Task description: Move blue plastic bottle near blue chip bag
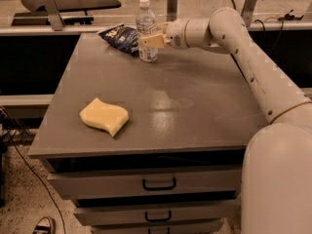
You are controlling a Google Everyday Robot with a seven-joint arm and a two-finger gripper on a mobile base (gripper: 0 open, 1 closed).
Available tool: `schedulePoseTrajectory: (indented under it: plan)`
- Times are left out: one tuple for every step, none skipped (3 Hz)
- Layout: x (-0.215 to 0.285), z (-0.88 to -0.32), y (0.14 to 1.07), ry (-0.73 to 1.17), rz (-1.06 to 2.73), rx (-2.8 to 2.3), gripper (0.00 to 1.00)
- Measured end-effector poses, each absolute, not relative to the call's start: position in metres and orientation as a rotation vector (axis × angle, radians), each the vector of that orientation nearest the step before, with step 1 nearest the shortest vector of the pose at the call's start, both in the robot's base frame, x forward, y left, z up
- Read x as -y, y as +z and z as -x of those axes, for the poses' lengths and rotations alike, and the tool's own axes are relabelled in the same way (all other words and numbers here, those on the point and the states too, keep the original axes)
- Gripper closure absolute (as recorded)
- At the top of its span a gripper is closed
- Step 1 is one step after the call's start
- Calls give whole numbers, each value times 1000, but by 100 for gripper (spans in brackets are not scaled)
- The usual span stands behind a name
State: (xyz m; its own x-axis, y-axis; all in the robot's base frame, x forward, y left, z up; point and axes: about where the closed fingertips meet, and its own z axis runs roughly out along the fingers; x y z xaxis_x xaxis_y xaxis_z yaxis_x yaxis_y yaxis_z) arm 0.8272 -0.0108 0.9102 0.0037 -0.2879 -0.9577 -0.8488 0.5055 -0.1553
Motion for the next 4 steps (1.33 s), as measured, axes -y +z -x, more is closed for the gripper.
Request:
schedulePoseTrajectory:
  plan:
    - [12, -846, 907, 555, 1001, -1566, 100]
    - [12, -851, 903, 551, 992, -1579, 84]
    - [12, -851, 905, 551, 992, -1579, 61]
    - [12, -851, 906, 551, 992, -1579, 38]
